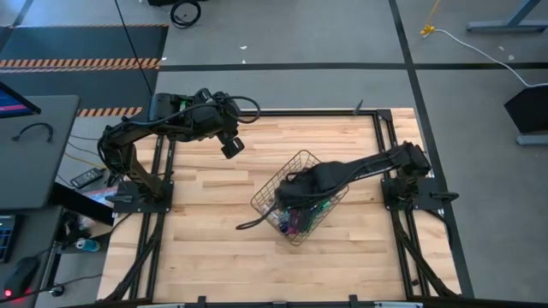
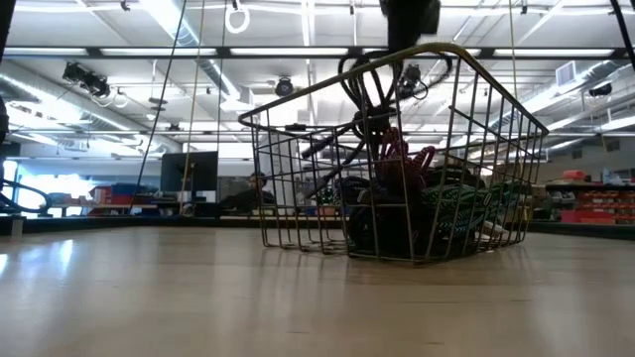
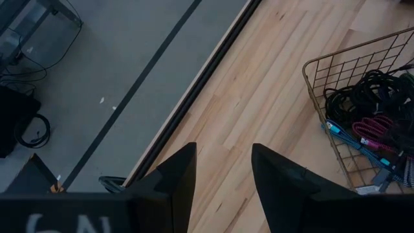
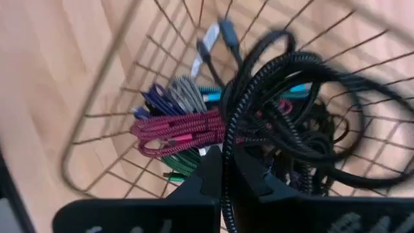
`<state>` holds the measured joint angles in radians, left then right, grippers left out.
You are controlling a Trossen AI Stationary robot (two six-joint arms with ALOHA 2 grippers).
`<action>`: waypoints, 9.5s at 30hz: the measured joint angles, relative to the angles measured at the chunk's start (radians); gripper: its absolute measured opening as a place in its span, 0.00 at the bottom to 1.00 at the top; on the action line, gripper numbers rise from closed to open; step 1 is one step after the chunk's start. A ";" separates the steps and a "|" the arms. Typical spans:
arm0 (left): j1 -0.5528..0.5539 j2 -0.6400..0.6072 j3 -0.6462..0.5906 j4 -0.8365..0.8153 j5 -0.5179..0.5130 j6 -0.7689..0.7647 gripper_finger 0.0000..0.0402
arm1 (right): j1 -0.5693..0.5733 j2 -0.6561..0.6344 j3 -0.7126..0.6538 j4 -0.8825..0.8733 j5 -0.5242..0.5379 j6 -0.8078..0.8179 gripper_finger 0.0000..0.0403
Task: Pick and place USB-C Cables
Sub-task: Adjust the black charger cable, then adjust the wire basket
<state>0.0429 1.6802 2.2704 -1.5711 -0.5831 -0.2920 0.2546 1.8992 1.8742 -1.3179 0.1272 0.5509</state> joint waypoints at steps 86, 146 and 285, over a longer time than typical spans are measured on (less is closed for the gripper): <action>0.000 0.000 0.000 0.010 0.000 0.014 0.39 | -0.059 -0.224 -0.662 0.532 -0.090 0.302 0.03; 0.000 0.000 0.000 0.010 0.000 -0.019 0.39 | -0.488 -0.225 -0.591 0.122 -0.126 -0.139 0.46; 0.000 0.000 0.000 0.000 0.056 0.120 0.39 | -0.215 -0.345 -0.576 0.305 0.107 0.674 0.25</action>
<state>0.0425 1.6802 2.2707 -1.5711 -0.5274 -0.1719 0.0392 1.5539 1.2982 -1.0131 0.2343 1.2251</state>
